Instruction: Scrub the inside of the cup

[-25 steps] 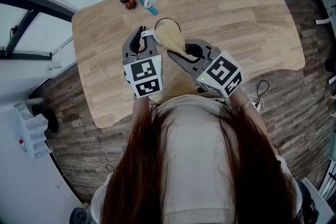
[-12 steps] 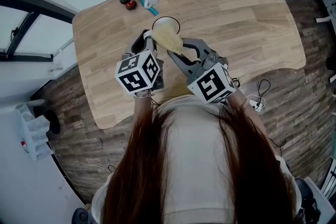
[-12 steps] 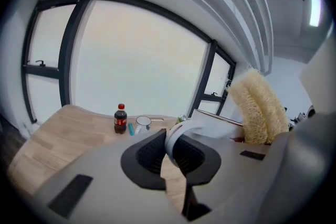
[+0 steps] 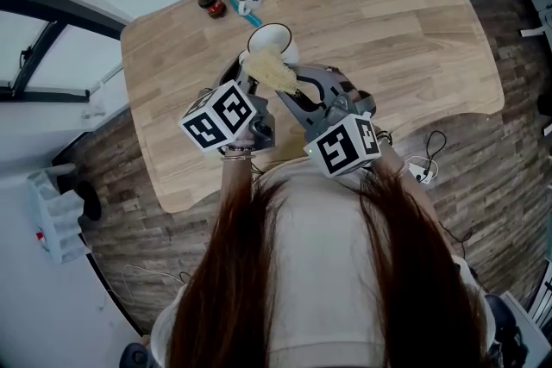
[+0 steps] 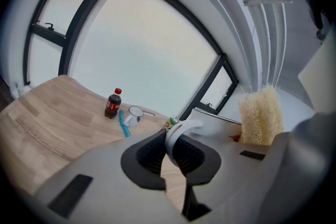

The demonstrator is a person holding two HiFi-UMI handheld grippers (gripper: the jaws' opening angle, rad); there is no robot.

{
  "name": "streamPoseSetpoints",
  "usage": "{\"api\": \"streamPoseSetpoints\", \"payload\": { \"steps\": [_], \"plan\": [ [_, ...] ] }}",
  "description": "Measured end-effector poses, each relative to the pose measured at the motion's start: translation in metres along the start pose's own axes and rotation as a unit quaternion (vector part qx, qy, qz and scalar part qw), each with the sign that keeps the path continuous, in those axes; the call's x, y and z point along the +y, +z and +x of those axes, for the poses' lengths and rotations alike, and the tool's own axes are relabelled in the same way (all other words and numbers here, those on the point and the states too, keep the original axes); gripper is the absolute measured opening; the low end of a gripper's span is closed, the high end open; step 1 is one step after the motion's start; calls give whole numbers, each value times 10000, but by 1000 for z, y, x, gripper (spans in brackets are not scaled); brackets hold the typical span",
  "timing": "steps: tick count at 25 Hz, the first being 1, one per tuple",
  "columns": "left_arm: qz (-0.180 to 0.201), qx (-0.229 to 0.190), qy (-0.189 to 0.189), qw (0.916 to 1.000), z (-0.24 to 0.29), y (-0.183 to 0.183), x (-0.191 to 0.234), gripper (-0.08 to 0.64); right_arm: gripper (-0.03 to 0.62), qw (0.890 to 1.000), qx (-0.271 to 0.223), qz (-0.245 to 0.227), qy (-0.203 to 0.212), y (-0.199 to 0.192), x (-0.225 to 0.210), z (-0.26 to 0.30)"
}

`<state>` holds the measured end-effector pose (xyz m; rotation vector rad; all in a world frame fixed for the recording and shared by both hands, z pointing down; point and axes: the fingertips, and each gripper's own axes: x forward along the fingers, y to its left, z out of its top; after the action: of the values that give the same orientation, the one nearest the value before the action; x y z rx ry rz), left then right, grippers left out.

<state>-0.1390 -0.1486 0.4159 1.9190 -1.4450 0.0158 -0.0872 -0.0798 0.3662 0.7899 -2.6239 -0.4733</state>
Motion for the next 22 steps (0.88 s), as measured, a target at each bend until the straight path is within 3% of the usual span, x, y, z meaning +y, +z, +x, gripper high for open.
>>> {"api": "streamPoseSetpoints", "payload": {
  "steps": [9,17,22],
  "plan": [
    [-541,-140,-407,9976,0,12,-9,25,74,9992,173,-343,53,-10,8,3],
    [-630,-229,-581,9961,-2,16,-11,25,74,9998,117,-168,27,-11,4,2],
    [-593,-260,-760,9950,-3,16,-13,25,74,9996,11,227,143,-9,-2,-2]
  ]
}}
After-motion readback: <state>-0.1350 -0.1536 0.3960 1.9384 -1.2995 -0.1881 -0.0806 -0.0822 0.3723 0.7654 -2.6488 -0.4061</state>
